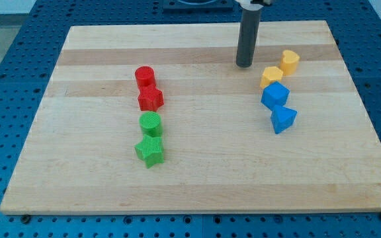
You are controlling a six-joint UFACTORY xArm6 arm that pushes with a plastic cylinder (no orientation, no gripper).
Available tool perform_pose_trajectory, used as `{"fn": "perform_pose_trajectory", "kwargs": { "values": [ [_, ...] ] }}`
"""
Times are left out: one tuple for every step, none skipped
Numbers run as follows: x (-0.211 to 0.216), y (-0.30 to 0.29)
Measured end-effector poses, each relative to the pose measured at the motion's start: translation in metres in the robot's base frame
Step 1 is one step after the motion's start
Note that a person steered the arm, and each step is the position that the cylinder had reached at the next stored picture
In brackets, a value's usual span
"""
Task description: Slide the yellow hexagon right a bit
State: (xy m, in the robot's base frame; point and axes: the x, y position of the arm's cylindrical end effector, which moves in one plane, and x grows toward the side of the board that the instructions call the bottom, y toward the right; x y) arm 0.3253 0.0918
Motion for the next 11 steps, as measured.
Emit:
{"fn": "perform_pose_trajectory", "kwargs": {
  "values": [
    [0.031, 0.000],
    [0.031, 0.000],
    [0.045, 0.000],
    [0.046, 0.000],
    [0.046, 0.011],
    [0.046, 0.033],
    [0.046, 0.042],
    [0.046, 0.055],
    [0.046, 0.055],
    [0.046, 0.052],
    [0.046, 0.028]
  ]
}}
